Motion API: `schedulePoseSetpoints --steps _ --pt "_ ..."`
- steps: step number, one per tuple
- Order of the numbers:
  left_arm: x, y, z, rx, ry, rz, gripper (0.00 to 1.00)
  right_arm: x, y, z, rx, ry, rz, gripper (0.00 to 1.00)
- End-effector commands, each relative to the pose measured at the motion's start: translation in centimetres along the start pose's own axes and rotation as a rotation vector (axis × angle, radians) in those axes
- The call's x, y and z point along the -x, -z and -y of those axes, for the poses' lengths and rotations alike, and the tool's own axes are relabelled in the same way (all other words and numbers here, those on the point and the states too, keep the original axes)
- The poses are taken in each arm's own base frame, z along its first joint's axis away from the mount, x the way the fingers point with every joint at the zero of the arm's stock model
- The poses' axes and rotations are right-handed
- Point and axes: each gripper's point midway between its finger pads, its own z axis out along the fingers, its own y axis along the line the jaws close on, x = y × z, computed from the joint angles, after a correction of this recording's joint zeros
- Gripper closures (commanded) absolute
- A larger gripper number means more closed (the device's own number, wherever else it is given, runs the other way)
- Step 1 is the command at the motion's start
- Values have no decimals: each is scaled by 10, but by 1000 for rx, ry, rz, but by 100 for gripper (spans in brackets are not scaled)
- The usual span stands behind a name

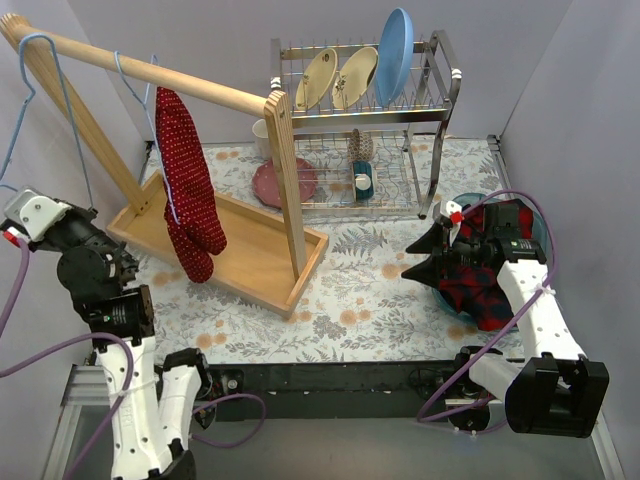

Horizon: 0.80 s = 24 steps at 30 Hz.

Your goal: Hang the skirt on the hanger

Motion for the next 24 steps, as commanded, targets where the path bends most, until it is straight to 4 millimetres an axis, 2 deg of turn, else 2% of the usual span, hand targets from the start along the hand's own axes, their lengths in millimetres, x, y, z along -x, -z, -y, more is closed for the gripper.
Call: schedulePoseSetpoints --steps 1,2,3,5,7,8,10,12,13,14,16,19,20,22,23,24 --pt "50 13 30 -190 125 16 100 10 1 4 -14 47 10 23" --pt "58 16 39 -252 132 17 100 11 1 5 -17 52 10 23" --pt "81 19 42 -282 175 52 100 10 1 6 -24 48 5 23" --pt "89 25 58 -375 190 34 100 11 2 6 -32 54 2 23" --pt "108 36 82 -524 220 53 100 17 5 7 -54 75 -4 23" --pt "111 40 91 -578 219 52 100 19 6 9 -70 86 -11 23" --pt "115 57 127 -783 208 55 100 29 11 8 -105 119 -16 23" --pt "114 65 143 -875 185 50 100 45 19 10 -155 158 -29 23" --pt "118 79 160 -983 197 50 100 53 22 9 -171 181 -29 22" --pt "117 82 165 -1014 178 56 100 72 28 9 -197 220 -28 22" --pt "119 96 179 -1112 172 62 100 85 33 5 -208 223 -31 22" --pt "134 118 183 -1237 194 77 100 117 41 4 -244 264 -5 22" --pt "136 136 185 -1326 211 77 100 123 43 4 -261 247 2 22" --pt "146 155 174 -1396 240 103 100 143 48 4 -286 275 20 21" --pt "148 172 173 -1474 257 109 100 148 50 4 -298 274 23 21" --pt "141 183 172 -1519 276 84 100 161 54 1 -308 287 38 21"
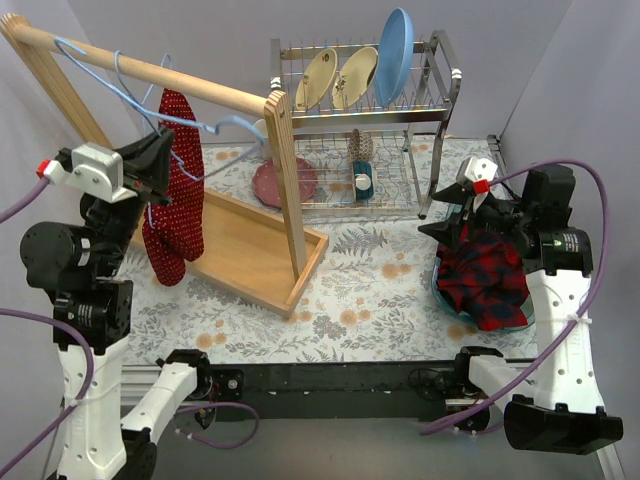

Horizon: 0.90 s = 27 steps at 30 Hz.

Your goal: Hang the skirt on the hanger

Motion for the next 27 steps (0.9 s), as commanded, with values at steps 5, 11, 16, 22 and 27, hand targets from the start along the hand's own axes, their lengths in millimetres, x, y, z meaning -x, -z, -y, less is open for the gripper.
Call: schedulePoseSetpoints --steps 5,11,16,22,27 --pt "2 65 98 -469 150 59 100 51 13 10 -65 -32 36 21" --pt "-57 96 135 -623 266 -26 100 38 10 13 -72 -76 4 21" --pt "-76 107 161 -765 312 -64 100 32 9 16 -84 -97 -11 21" --pt "-116 114 198 -915 379 -171 100 35 7 19 -92 -136 4 21" --pt "-147 120 229 -993 375 -266 100 31 7 20 -106 -169 0 21"
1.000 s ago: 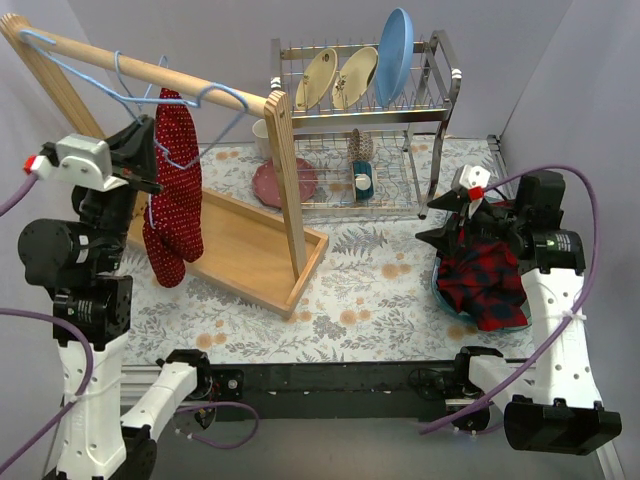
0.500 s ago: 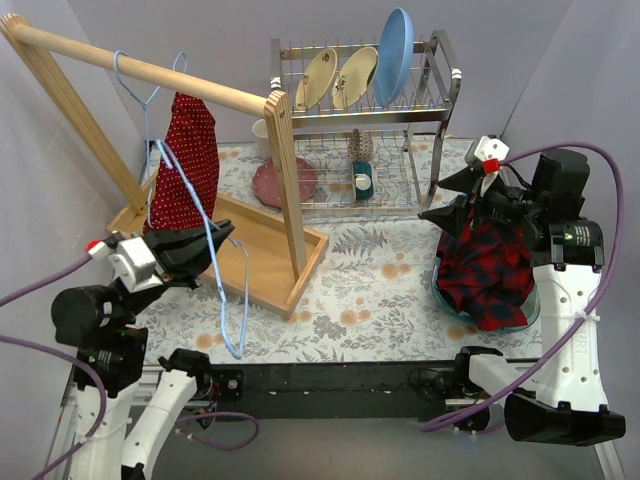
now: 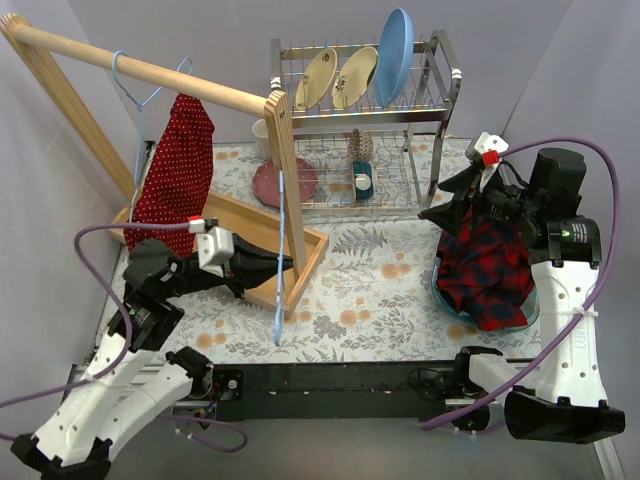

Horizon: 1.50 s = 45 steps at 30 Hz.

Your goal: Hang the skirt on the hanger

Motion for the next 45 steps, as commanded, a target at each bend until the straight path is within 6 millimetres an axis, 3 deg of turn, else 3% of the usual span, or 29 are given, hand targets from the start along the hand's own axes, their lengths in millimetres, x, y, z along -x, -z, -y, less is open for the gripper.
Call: schedulePoseSetpoints --steps 1,2,4,5,6,10,11,14,18,22,25,33,36,39,41,45 --pt "-33 -19 12 -60 20 -98 100 2 -1 2 -18 -25 9 21" --pt "-38 -23 6 -21 16 -112 100 0 -1 4 -24 -31 4 21" --pt "-52 -38 21 -62 6 -152 100 -2 -1 6 -41 -40 -3 21" --pt "-66 -47 13 -9 2 -193 100 -4 -1 11 -65 -43 -15 21" --pt "-74 -57 28 -43 -25 -215 100 -5 1 14 -93 -51 -19 21" --pt "-122 -86 33 44 -102 -357 100 -15 11 40 -276 -67 -70 20" --pt "-141 -93 29 73 -109 -409 100 -17 14 43 -307 -74 -79 19" --pt "-162 -103 7 210 -134 -449 100 -25 24 55 -397 -87 -116 16" --pt "-171 -107 -14 335 -178 -458 100 -38 27 54 -392 -102 -166 15" --pt "-187 -104 -28 430 -222 -510 100 -41 20 18 -197 -106 -168 15" --pt "-197 -105 -28 447 -240 -545 100 -34 15 -2 -59 -81 -153 15" --pt "-218 -116 -34 510 -253 -628 100 -46 -7 -52 174 -82 -210 13" --pt "-224 -121 -37 528 -256 -644 100 -64 -18 -73 242 -78 -253 14" --pt "-222 -128 -41 551 -257 -644 100 -93 -24 -83 279 -99 -318 14" --pt "-219 -131 -43 564 -254 -637 100 -114 -27 -83 278 -109 -362 14" --pt "-211 -133 -45 582 -249 -618 100 -136 -31 -81 261 -99 -408 15"
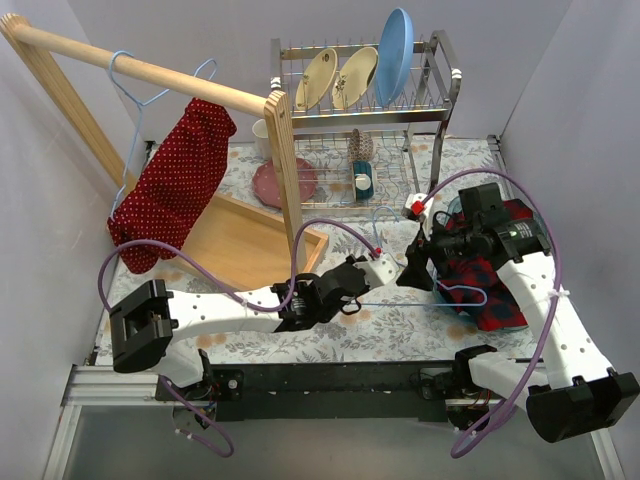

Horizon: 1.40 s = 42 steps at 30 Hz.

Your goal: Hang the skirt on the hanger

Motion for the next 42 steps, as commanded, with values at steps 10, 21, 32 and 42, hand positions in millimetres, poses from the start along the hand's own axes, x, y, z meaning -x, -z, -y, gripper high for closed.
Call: schedulePoseSetpoints --steps 10,21,32,42 --pt "36 15 -20 51 92 86 100 -21 -16 12 -26 29 -70 59" --pt "60 71 22 -361 213 259 42 -19 -8 -1 47 197 -85 99" --pt "29 146 23 -700 358 340 5 -7 -7 -42 247 354 66 99" --pt "22 151 40 -892 438 330 5 3 -6 -66 371 459 191 99"
